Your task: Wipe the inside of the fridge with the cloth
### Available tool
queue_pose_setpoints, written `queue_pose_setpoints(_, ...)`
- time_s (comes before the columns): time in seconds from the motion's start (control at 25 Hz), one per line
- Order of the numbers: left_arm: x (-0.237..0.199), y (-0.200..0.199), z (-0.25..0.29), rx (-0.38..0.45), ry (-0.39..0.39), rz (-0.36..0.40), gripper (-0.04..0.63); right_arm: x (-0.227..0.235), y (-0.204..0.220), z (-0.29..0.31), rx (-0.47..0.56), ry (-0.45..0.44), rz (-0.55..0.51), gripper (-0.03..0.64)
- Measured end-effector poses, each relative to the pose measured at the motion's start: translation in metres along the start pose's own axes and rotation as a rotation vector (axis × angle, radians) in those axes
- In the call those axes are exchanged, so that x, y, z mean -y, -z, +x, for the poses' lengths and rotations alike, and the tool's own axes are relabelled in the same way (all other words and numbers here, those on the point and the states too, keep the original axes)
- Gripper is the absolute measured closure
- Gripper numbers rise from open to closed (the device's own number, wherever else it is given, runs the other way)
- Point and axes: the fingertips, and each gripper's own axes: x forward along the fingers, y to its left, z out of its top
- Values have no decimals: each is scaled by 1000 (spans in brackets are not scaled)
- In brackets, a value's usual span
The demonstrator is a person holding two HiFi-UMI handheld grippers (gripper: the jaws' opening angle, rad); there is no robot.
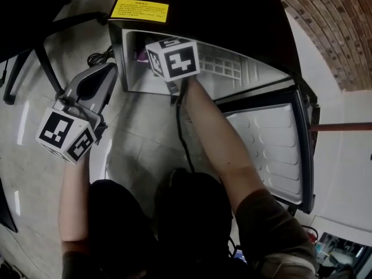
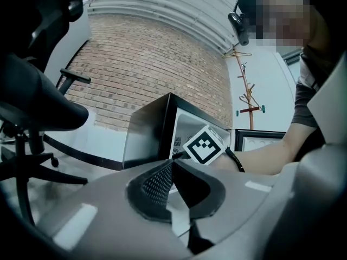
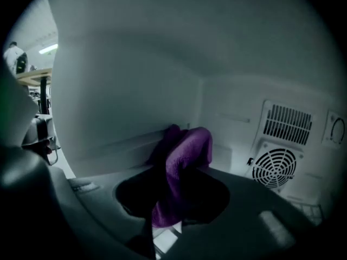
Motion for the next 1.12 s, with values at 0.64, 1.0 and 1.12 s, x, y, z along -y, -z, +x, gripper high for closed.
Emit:
queue_pose_setpoints(0.64,35,29,35,-39,98,-54,578,66,44,-43,-86,151,34,540)
queue_pose_setpoints(1.0,79,43,71,-65,218,-46,578,150,86,-111,-173,404,147,540)
queue_pose_setpoints(1.12,90,45,78,-66,249,-51,578,171,94,-130,-177,495,173,540)
